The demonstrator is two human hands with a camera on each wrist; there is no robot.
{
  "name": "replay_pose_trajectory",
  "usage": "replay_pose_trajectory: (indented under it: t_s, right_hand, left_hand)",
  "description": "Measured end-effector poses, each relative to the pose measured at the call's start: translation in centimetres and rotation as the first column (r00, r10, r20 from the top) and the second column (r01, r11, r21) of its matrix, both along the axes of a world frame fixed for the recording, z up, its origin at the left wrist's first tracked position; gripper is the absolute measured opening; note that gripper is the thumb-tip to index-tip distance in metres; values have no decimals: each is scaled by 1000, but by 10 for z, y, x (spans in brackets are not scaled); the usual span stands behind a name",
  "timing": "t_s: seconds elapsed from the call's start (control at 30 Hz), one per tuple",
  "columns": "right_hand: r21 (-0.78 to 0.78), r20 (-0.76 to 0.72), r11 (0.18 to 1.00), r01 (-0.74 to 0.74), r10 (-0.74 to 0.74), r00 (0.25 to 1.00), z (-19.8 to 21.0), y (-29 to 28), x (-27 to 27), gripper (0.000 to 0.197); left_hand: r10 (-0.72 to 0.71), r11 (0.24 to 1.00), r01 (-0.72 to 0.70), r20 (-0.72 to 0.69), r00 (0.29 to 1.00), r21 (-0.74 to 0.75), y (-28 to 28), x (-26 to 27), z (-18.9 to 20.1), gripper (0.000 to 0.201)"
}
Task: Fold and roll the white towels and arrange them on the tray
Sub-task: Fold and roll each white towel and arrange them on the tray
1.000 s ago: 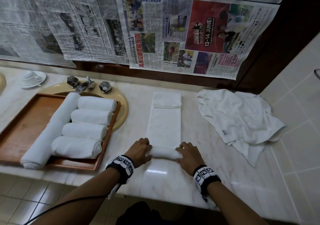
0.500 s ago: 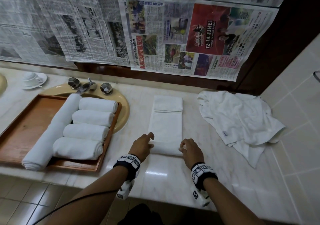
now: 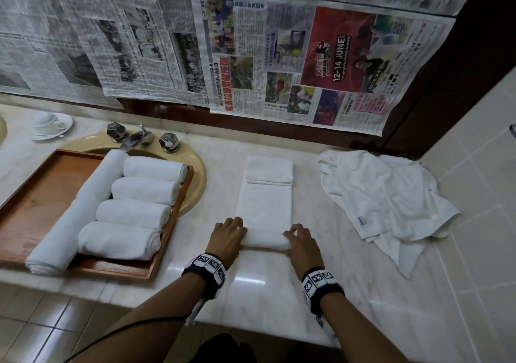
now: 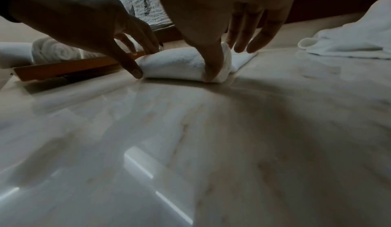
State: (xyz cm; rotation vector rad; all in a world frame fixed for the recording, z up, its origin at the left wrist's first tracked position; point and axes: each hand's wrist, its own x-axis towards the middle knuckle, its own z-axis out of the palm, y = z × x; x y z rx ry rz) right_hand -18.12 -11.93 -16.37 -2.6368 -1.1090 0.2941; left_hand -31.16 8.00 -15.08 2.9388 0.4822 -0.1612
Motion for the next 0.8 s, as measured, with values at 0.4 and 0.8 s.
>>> replay_pose_trajectory:
  t_s: [0.4, 0.8]
  right_hand:
    - [64, -444, 994, 88, -51, 895, 11, -15, 19, 39]
    - [197, -179, 961, 193, -158, 971, 9, 12, 11, 13]
  left_hand:
    - [42, 907, -87, -116, 992, -412, 18, -3, 8, 35]
    - [269, 923, -213, 143, 952, -321, 6, 3, 8, 9]
